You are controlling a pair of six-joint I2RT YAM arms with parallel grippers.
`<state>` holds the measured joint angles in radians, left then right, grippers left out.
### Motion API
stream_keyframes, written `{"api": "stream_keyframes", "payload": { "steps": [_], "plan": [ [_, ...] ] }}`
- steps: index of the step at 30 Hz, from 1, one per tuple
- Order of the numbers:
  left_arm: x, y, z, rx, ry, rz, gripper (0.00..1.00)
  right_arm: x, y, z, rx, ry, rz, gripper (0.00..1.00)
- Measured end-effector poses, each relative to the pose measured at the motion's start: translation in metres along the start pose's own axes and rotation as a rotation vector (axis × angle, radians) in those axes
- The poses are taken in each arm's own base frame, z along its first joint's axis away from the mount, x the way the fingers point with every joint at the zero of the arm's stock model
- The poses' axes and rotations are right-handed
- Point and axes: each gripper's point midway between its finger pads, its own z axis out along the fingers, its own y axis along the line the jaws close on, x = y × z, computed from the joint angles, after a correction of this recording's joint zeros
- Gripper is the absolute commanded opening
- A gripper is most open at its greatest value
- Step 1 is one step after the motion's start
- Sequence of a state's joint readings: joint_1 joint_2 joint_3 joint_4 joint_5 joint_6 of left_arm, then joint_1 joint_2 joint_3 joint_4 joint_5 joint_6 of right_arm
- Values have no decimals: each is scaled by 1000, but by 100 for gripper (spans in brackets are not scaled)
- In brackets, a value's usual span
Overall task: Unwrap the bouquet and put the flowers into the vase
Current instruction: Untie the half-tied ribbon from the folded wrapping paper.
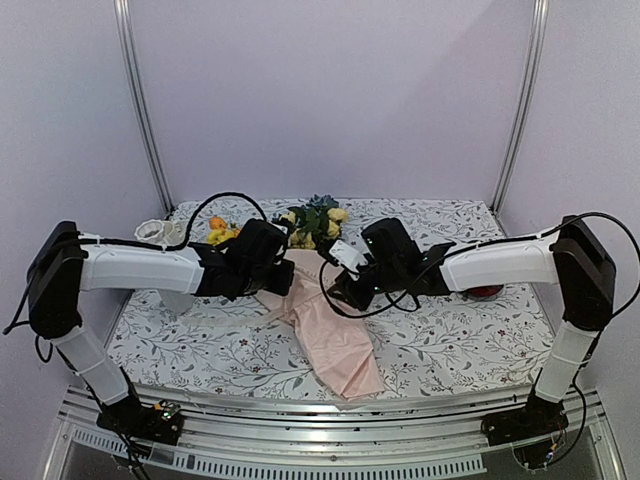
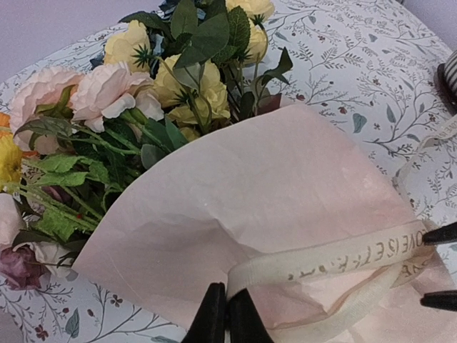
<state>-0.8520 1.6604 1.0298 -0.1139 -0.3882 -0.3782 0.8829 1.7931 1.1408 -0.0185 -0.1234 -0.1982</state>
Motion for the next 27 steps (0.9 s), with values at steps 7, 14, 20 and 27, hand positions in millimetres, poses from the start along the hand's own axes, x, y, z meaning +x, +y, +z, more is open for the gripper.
{"api": "stream_keyframes", "payload": {
  "steps": [7, 14, 20, 27],
  "plan": [
    [1, -1, 4, 10, 9, -4, 6, 9, 1, 11, -13, 47, 1, 34],
    [0, -1, 5, 17, 12, -6, 6, 11, -2, 20, -6, 86, -2, 30],
    [1, -2, 6, 22, 15, -6, 5, 8, -2, 21, -9, 87, -13, 26],
    [2, -3, 6, 27, 17, -5, 5, 5, -1, 21, -21, 81, -15, 26]
  ]
}}
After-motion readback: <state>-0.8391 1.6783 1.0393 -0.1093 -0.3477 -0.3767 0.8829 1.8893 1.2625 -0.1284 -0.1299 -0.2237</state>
